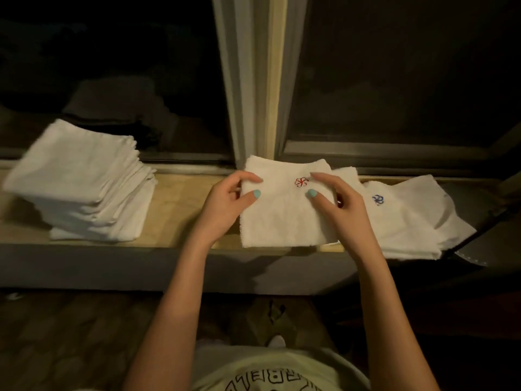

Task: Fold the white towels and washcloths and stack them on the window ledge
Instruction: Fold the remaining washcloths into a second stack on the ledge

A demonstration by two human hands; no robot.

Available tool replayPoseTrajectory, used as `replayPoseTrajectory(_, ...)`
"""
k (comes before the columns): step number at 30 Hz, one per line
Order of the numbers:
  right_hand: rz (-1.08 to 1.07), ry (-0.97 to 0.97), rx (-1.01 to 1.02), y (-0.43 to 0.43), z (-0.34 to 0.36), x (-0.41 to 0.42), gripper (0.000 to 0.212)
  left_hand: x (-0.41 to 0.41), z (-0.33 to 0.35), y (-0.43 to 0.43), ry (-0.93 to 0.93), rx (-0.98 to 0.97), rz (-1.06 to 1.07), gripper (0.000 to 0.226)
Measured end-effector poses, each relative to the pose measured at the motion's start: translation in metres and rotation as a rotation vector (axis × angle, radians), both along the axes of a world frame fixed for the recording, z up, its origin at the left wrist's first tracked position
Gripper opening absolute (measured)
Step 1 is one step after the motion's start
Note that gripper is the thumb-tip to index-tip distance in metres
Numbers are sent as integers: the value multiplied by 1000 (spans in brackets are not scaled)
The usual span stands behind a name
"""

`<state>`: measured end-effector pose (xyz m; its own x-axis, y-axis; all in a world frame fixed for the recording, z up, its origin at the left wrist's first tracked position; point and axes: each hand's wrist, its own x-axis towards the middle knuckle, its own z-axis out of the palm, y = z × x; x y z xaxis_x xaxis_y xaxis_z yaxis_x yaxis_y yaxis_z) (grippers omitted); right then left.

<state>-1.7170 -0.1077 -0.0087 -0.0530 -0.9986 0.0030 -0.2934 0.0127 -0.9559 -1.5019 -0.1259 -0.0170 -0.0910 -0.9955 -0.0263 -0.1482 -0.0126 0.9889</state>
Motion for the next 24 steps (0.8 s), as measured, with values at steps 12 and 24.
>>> replayPoseTrajectory(12,332,-214,54,-11,27,186,49,198,39,14,60,-49,-6,42)
replayPoseTrajectory(24,193,-305,-65,-49,34,321,54,316,59,-26,-162,-233,140,23)
